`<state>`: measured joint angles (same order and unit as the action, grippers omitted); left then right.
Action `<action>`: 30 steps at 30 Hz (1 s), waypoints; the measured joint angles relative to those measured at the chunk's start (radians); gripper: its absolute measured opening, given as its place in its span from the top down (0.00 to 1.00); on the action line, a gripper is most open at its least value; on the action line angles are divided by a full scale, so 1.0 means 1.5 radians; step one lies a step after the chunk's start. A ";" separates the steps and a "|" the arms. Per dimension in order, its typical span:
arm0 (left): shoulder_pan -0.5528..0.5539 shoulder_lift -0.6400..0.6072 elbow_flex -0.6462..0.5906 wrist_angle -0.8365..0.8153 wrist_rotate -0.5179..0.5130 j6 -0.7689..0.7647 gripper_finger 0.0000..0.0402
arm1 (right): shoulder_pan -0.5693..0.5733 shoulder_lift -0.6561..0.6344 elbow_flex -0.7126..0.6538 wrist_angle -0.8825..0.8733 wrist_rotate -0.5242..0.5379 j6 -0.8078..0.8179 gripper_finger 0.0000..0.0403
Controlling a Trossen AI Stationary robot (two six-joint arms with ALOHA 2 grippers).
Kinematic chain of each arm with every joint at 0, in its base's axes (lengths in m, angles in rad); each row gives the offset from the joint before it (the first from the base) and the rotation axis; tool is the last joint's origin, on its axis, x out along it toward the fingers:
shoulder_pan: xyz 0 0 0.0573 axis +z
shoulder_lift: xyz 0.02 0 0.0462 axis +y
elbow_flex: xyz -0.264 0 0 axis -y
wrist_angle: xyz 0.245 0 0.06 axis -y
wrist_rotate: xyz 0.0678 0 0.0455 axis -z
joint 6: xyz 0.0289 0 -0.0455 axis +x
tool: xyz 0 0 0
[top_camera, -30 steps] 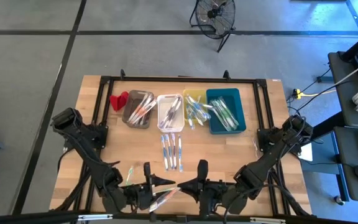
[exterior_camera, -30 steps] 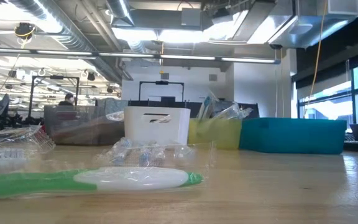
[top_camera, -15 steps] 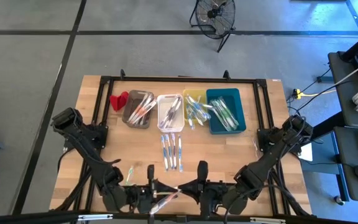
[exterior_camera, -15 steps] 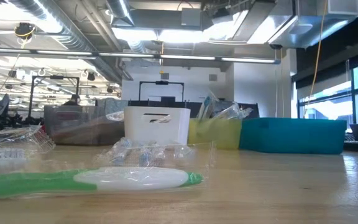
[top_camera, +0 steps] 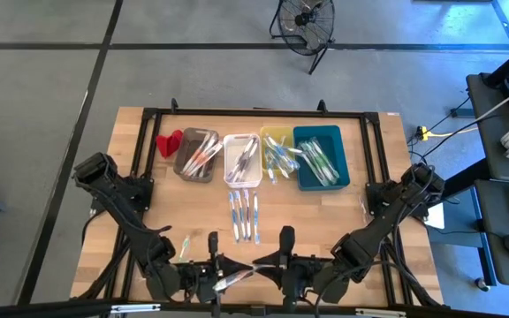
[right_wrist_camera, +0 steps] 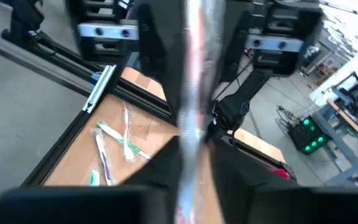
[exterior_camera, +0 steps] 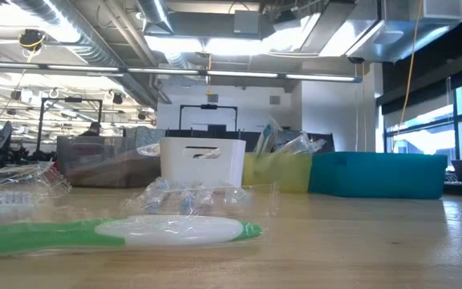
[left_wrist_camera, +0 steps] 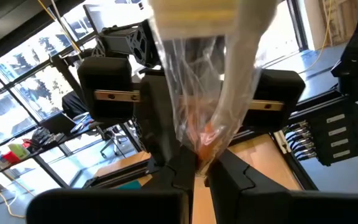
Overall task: Pick & Place Toothbrushes
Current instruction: Put the right orange toothbrush into the black bin
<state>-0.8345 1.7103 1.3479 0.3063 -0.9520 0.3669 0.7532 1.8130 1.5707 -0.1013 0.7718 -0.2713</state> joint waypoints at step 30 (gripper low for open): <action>0.095 -0.240 0.000 -0.442 -0.326 -0.164 0.95 | 0.028 0.000 0.000 -0.136 0.092 0.159 0.17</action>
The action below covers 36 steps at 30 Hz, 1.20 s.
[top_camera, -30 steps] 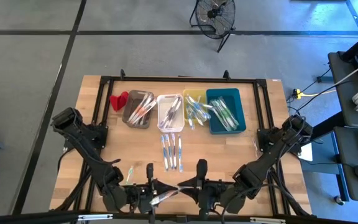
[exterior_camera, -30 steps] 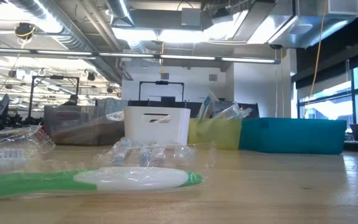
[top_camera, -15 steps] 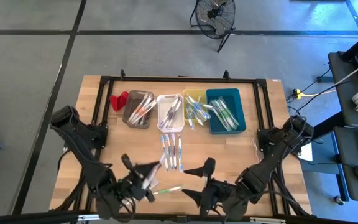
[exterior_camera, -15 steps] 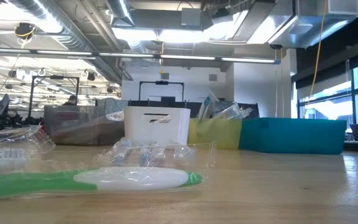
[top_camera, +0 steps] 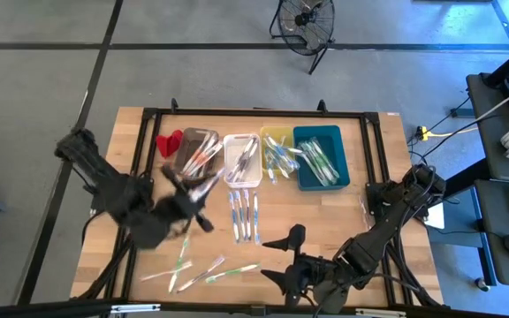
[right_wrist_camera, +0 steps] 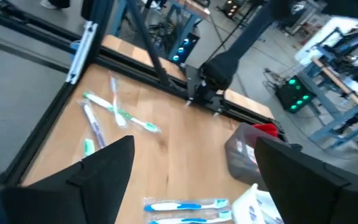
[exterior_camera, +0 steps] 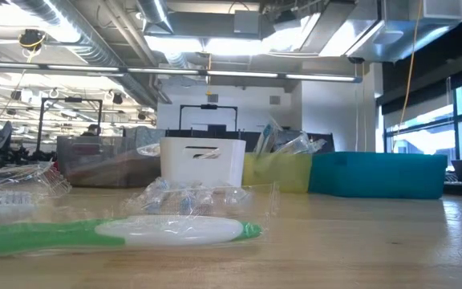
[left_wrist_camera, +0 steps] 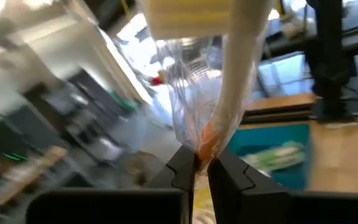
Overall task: Pick & Place Toothbrushes
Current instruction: Put the right orange toothbrush into the black bin
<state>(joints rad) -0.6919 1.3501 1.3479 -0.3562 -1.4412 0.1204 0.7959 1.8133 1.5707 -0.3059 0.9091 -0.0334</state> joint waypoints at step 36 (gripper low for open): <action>0.667 0.111 -0.001 -0.698 0.767 -0.343 0.95 | -0.034 0.000 0.000 -0.038 -0.138 0.034 0.39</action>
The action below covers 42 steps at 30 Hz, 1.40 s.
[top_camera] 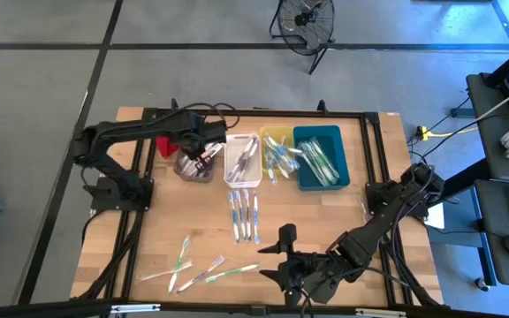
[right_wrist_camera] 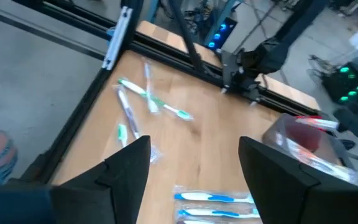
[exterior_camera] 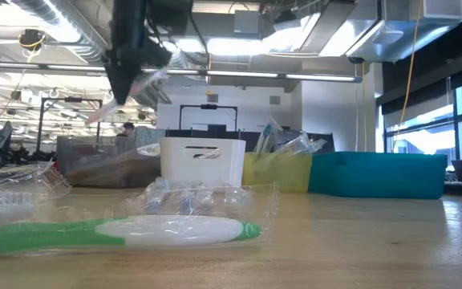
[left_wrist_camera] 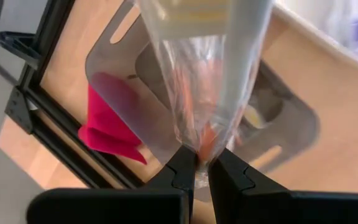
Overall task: Pick & Place Toothbrushes
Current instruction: Put the right orange toothbrush into the black bin, then put the right blue toothbrush into the yellow bin
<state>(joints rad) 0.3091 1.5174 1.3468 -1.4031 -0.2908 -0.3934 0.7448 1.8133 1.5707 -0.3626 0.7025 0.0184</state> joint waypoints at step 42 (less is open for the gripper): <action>0.116 0.078 -0.152 0.154 0.127 0.096 0.70 | -0.025 0.000 0.000 0.001 -0.066 0.015 0.43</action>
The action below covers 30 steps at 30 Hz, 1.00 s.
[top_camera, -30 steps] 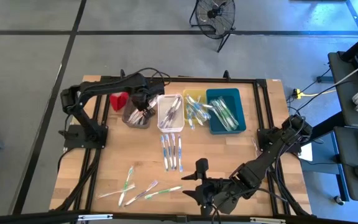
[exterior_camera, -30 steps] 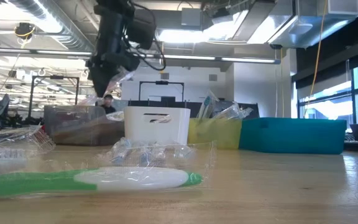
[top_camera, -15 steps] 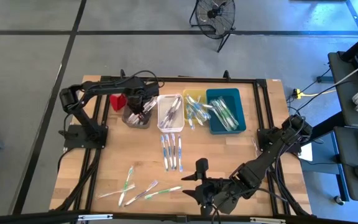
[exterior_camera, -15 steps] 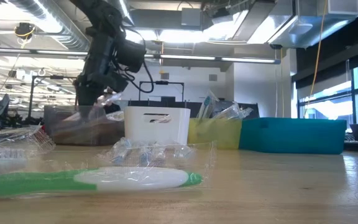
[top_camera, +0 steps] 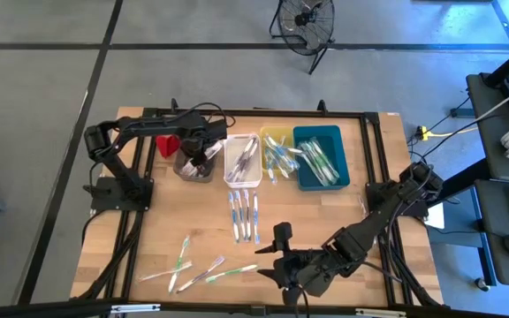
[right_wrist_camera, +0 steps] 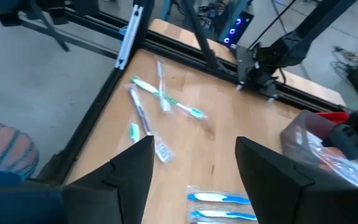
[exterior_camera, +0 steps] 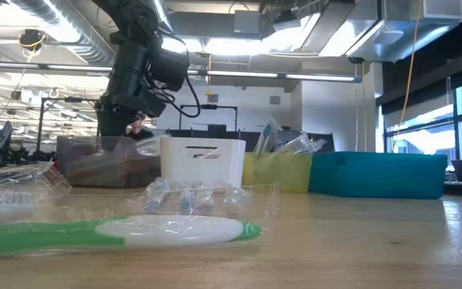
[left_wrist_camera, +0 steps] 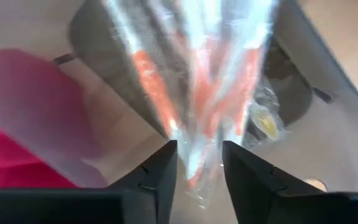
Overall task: Pick & Place Toothbrushes
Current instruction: Put the right blue toothbrush into the yellow bin
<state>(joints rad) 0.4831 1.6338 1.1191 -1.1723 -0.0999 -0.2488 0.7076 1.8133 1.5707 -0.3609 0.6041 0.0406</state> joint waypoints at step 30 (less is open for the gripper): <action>-0.292 -0.104 0.074 -0.250 -0.093 -0.277 0.59 | -0.195 0.083 0.000 -0.254 -0.152 0.406 0.36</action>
<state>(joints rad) 0.0444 1.4782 1.2298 -1.5468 -0.2395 -0.6641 0.4154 1.9376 1.5703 -0.7417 0.3765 0.6502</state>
